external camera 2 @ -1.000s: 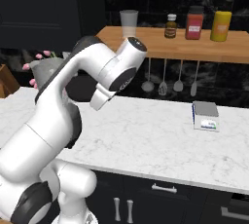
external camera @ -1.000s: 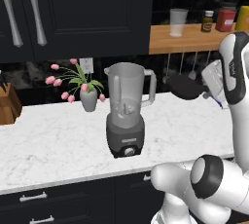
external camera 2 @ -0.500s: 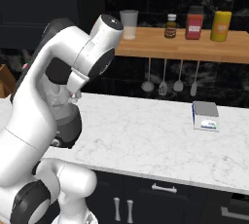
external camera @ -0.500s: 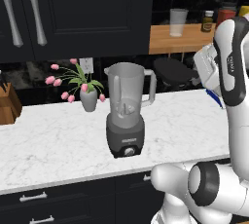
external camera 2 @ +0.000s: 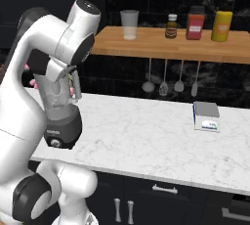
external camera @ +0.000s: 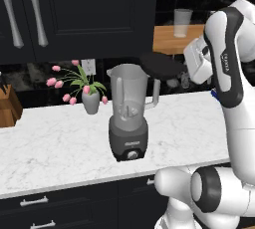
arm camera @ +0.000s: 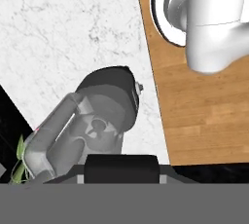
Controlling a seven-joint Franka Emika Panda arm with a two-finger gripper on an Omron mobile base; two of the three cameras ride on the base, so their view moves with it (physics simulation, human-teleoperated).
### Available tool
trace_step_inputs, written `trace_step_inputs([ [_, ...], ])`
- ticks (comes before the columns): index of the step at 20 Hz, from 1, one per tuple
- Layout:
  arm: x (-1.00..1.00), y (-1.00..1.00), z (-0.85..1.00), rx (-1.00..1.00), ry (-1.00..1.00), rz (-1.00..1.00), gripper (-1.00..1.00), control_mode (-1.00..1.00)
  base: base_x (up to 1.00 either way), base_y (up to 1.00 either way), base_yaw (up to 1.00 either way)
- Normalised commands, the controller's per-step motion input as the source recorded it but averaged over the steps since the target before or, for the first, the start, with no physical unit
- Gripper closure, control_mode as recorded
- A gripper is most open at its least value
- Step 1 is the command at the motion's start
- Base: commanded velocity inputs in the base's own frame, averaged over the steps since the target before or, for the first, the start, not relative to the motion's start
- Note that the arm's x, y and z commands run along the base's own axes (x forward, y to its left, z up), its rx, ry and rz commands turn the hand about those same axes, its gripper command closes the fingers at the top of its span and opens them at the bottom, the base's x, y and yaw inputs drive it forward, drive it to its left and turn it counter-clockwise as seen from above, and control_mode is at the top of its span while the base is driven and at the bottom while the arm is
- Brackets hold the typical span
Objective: Close the lid blender by securely placing the lid on top.
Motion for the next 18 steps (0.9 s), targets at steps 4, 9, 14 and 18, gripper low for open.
trace_step_inputs([
  [4, 0.05, 0.49, 0.15, 0.0, 0.05, 0.0, 1.0, -1.0, 0.0, 0.0, 0.0],
  [9, 0.16, 0.31, 0.1, 0.0, 0.05, -0.03, 1.0, -1.0, 0.0, 0.0, 0.0],
  [14, 0.25, 0.12, 0.0, 0.0, 0.0, -0.06, 1.0, -1.0, 0.0, 0.0, 0.0],
  [18, 0.23, 0.05, 0.0, 0.0, 0.0, -0.06, 1.0, -1.0, 0.0, 0.0, 0.0],
])
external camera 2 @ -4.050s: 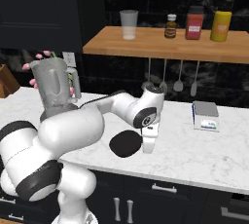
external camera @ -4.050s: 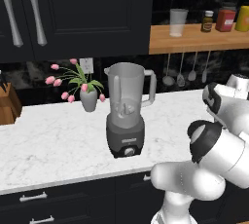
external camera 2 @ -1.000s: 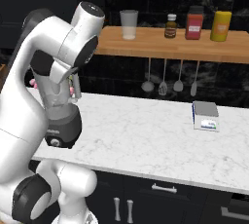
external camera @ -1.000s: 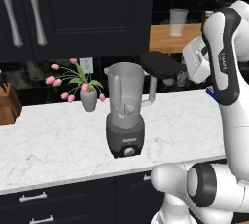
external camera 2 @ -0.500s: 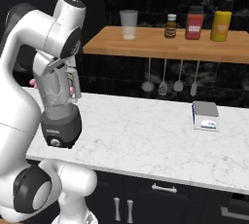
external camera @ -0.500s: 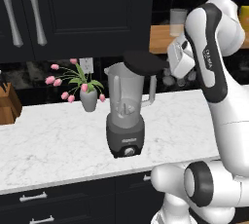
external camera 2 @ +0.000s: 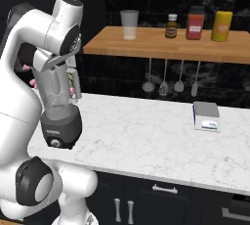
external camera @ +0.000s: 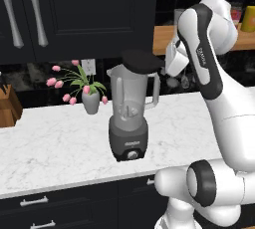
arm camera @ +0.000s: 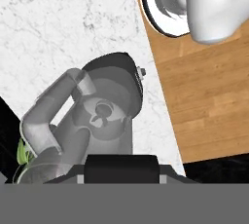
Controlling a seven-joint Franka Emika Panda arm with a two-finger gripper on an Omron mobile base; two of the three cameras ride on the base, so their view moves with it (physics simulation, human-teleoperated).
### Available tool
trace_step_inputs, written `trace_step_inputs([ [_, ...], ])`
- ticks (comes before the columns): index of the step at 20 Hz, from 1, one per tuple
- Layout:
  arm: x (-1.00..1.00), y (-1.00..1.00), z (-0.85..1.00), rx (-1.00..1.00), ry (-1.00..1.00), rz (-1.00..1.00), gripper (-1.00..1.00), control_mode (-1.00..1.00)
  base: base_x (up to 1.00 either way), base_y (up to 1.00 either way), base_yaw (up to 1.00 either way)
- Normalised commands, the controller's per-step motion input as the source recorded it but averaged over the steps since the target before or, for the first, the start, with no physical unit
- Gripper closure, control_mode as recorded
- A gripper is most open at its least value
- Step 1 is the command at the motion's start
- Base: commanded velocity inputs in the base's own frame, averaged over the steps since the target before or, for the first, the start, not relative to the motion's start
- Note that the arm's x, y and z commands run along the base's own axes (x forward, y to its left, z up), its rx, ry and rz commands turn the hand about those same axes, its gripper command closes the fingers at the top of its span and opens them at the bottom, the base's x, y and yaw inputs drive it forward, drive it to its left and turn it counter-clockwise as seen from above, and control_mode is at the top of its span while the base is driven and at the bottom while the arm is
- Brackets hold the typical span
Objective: Close the lid blender by securely placing the lid on top.
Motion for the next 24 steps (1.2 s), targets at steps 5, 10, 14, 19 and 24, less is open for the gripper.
trace_step_inputs([
  [5, 0.17, 0.16, -0.06, -0.05, 0.0, -0.06, 1.0, -1.0, 0.0, 0.0, 0.0],
  [10, 0.05, 0.32, -0.1, -0.08, 0.0, -0.02, 1.0, -1.0, 0.0, 0.0, 0.0],
  [14, 0.02, 0.23, -0.14, -0.07, 0.0, -0.01, 1.0, -1.0, 0.0, 0.0, 0.0],
  [19, 0.09, 0.03, -0.13, -0.04, 0.0, -0.05, 1.0, -1.0, 0.0, 0.0, 0.0],
  [24, 0.19, 0.0, -0.02, 0.0, 0.0, -0.09, 1.0, -1.0, 0.0, 0.0, 0.0],
])
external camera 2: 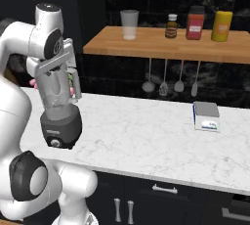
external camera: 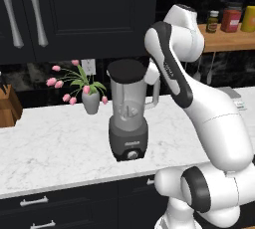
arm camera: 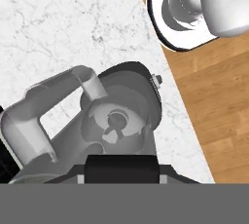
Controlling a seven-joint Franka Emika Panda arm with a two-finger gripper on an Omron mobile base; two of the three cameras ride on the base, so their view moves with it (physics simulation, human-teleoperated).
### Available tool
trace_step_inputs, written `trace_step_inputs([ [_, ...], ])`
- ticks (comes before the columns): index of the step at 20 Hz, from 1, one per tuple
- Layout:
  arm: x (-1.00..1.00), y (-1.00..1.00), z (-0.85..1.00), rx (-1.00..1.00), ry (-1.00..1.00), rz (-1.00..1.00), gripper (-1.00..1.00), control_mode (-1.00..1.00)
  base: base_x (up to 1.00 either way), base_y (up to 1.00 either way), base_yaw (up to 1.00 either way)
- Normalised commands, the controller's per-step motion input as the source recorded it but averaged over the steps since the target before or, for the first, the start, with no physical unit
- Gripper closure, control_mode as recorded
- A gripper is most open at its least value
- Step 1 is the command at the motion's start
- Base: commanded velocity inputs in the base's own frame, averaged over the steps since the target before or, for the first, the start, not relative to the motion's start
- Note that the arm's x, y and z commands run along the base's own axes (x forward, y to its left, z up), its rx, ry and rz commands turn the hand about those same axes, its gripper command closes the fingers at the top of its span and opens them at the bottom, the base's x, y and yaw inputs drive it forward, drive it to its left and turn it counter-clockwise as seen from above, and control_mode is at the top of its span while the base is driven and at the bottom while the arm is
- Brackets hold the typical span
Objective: Close the lid blender by securely placing the lid on top.
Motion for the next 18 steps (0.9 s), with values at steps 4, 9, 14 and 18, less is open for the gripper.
trace_step_inputs([
  [4, 0.25, 0.0, 0.0, 0.0, 0.0, -0.11, 1.0, -1.0, 0.0, 0.0, 0.0],
  [9, 0.28, 0.0, 0.0, 0.0, 0.0, -0.1, 1.0, -1.0, 0.0, 0.0, 0.0],
  [14, 0.31, 0.0, 0.0, 0.0, 0.0, -0.07, 1.0, -1.0, 0.0, 0.0, 0.0],
  [18, 0.21, 0.02, 0.0, 0.0, 0.0, -0.06, 1.0, -1.0, 0.0, 0.0, 0.0],
])
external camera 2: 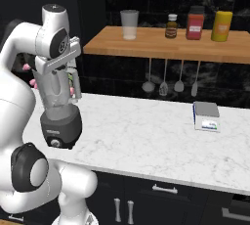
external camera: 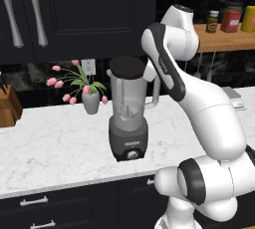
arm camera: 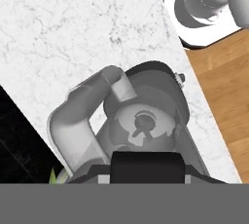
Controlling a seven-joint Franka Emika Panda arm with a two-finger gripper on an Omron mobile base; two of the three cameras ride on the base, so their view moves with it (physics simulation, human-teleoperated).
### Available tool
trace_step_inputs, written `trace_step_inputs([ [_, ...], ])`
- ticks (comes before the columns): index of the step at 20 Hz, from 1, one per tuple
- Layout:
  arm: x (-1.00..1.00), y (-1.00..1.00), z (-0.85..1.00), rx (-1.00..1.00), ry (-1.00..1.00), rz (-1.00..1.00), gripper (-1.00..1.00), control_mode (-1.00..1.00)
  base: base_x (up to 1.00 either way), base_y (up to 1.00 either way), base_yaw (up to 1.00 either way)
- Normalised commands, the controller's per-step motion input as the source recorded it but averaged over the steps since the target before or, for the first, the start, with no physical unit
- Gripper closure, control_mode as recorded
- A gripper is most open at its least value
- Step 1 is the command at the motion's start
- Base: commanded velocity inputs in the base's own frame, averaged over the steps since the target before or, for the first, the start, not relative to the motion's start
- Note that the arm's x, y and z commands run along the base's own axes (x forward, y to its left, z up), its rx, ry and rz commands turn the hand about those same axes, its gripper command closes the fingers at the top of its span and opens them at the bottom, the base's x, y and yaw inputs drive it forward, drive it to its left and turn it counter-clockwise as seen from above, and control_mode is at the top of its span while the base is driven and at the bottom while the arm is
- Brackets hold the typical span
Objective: Close the lid blender by securely placing the lid on top.
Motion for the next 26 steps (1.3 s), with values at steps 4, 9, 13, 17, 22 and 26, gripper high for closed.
trace_step_inputs([
  [4, 0.03, 0.07, -0.02, -0.02, 0.0, -0.04, 1.0, -1.0, 0.0, 0.0, 0.0],
  [9, 0.0, 0.01, -0.12, -0.03, 0.01, -0.04, 1.0, -1.0, 0.0, 0.0, 0.0],
  [13, 0.0, 0.0, -0.2, -0.04, 0.07, -0.06, 1.0, -1.0, 0.0, 0.0, 0.0],
  [17, -0.06, 0.0, -0.16, -0.04, 0.12, -0.06, 1.0, -1.0, 0.0, 0.0, 0.0],
  [22, -0.06, 0.0, -0.02, -0.03, 0.13, -0.01, 1.0, -1.0, 0.0, 0.0, 0.0],
  [26, -0.29, 0.01, -0.13, -0.05, 0.13, 0.0, 1.0, -1.0, 0.0, 0.0, 0.0],
])
